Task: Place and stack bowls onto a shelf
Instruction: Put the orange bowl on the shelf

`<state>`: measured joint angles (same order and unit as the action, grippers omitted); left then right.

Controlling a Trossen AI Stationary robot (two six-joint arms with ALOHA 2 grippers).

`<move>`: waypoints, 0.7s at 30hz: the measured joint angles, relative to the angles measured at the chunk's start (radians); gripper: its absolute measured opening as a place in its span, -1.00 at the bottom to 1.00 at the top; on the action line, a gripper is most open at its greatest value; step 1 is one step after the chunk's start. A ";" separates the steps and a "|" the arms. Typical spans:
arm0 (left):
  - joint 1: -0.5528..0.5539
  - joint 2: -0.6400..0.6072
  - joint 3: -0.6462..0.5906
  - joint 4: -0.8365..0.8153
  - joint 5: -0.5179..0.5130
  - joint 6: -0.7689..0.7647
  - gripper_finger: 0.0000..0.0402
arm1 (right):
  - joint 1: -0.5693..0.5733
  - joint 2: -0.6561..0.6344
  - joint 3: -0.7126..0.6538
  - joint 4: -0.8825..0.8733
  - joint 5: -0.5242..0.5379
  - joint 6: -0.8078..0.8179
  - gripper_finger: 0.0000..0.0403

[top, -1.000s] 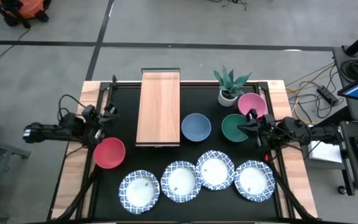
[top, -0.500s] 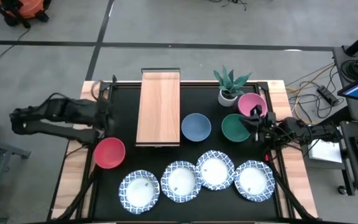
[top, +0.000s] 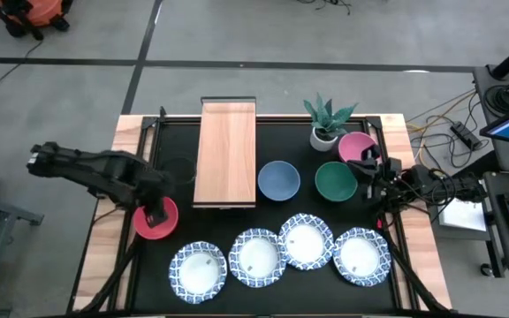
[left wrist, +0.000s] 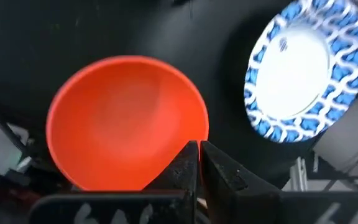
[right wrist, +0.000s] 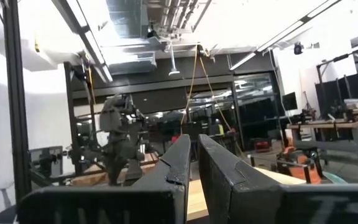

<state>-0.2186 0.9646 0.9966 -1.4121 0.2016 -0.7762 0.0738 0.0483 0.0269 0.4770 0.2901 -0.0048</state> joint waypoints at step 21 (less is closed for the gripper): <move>-0.467 0.155 -0.175 0.256 -0.155 -0.262 -0.39 | 0.000 0.000 0.000 0.000 0.000 -0.006 -0.89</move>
<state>-0.6853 1.1200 0.8219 -1.1559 0.0468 -1.0386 0.0738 0.0486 0.0273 0.4770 0.2897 -0.0109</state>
